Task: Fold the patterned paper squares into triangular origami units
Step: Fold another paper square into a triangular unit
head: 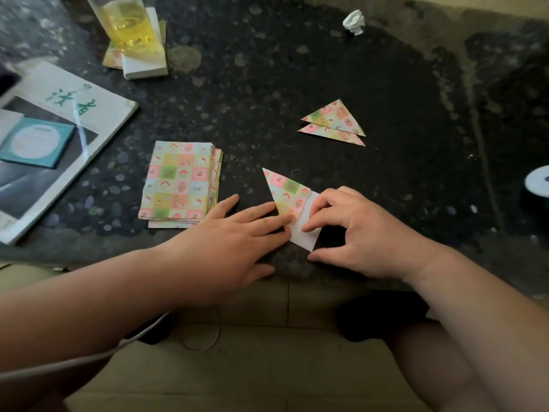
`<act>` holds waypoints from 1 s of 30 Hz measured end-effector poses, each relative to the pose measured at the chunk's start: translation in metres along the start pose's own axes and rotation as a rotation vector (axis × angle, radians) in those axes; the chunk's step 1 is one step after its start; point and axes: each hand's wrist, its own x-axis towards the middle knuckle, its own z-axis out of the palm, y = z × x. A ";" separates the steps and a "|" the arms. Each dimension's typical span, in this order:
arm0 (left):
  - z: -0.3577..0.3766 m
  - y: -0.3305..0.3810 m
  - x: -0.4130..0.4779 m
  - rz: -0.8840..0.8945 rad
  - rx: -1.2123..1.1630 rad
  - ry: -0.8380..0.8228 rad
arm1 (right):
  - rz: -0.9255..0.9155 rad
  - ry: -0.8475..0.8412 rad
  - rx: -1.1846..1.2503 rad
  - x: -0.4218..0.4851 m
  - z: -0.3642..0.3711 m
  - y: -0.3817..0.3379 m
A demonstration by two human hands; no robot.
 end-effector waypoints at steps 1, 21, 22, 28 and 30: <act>0.001 0.000 0.001 -0.004 -0.050 0.051 | -0.002 0.002 0.000 0.000 0.000 -0.001; -0.005 0.010 0.036 -0.165 -0.101 0.328 | 0.359 0.432 0.631 0.019 -0.002 -0.027; -0.005 0.012 0.036 -0.173 -0.096 0.332 | 0.365 0.486 0.503 0.018 -0.002 -0.027; -0.008 0.016 0.038 -0.185 -0.095 0.345 | 0.600 0.594 1.119 0.023 -0.017 -0.033; -0.007 0.015 0.038 -0.186 -0.109 0.354 | 0.617 0.528 1.238 0.026 -0.016 -0.035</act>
